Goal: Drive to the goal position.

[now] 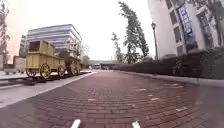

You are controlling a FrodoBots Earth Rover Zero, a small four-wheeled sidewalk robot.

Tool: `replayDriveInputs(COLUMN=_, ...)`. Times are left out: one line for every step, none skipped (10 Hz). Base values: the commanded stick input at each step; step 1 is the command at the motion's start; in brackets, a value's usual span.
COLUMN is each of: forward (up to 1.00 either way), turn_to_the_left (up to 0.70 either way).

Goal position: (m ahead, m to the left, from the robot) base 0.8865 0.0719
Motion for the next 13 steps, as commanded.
replayDriveInputs(forward=0.45, turn_to_the_left=0.00)
replayDriveInputs(forward=0.45, turn_to_the_left=0.00)
replayDriveInputs(forward=0.45, turn_to_the_left=0.00)
replayDriveInputs(forward=0.45, turn_to_the_left=0.00)
replayDriveInputs(forward=0.45, turn_to_the_left=0.00)
replayDriveInputs(forward=0.45, turn_to_the_left=0.00)
replayDriveInputs(forward=0.45, turn_to_the_left=0.00)
replayDriveInputs(forward=0.45, turn_to_the_left=0.00)
replayDriveInputs(forward=0.45, turn_to_the_left=0.00)
replayDriveInputs(forward=0.45, turn_to_the_left=0.00)
replayDriveInputs(forward=0.45, turn_to_the_left=0.00)
replayDriveInputs(forward=0.45, turn_to_the_left=0.00)
replayDriveInputs(forward=0.45, turn_to_the_left=0.00)
